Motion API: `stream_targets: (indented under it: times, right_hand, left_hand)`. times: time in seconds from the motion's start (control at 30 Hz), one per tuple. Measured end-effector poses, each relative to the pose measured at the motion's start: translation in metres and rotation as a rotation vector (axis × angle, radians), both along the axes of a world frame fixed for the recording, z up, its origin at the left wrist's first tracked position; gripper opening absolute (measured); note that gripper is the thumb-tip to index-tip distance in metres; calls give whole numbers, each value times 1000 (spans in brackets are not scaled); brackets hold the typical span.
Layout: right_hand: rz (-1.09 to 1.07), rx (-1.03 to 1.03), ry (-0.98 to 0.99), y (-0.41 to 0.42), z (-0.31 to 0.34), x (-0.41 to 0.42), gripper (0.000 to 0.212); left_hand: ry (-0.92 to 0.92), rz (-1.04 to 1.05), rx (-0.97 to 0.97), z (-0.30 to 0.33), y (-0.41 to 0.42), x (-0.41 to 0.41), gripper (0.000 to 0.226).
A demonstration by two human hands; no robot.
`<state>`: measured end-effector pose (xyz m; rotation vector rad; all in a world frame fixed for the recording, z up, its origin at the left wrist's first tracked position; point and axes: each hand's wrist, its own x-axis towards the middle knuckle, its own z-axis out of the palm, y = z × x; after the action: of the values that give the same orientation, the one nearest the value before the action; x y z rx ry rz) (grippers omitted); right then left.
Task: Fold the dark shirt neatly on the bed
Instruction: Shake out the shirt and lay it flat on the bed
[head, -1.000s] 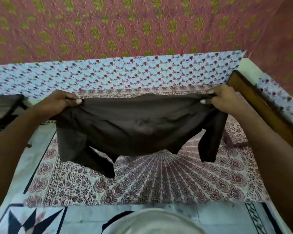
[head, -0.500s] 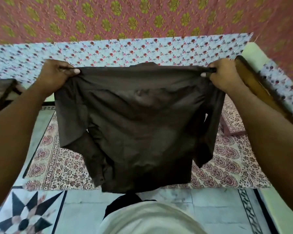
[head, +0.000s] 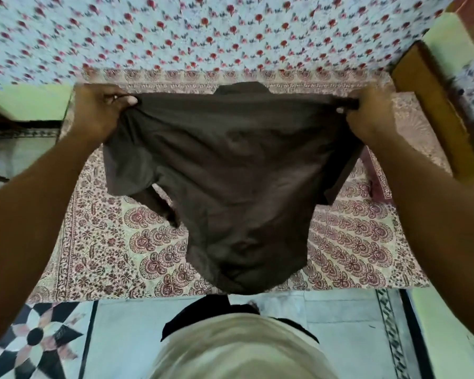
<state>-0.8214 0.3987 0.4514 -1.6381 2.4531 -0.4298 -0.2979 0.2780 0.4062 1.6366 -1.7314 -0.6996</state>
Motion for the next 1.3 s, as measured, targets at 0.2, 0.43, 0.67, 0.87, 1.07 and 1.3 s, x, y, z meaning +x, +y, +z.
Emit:
stream_targets:
  times: [0.2,0.43,0.67,0.87,1.07,1.3]
  right_hand:
    - [-94,-9,-57,-49,-26,15,30]
    - [-78,103,-4,-103,-68,16,36]
    - [-40,243,-55,-168,-158,-18,11]
    - [-57,147,-48,-246,-222,-37,18]
    - [-130,151,-93,-275,-315,-42,20]
    - [37,343,-117,-296,-413,-50,28]
  left_hand:
    - [81,-4,25,-46,-56,-2,40]
    - [-114,-106,123,-87,-81,-40,21]
    - [-330,-94,179,-161,-129,-82,18]
    - [-329,65,149,-207,-206,-105,22]
    - [-356,101,144,-267,-231,-153,21]
    - [-473,-53,469,-355,-237,-189,49]
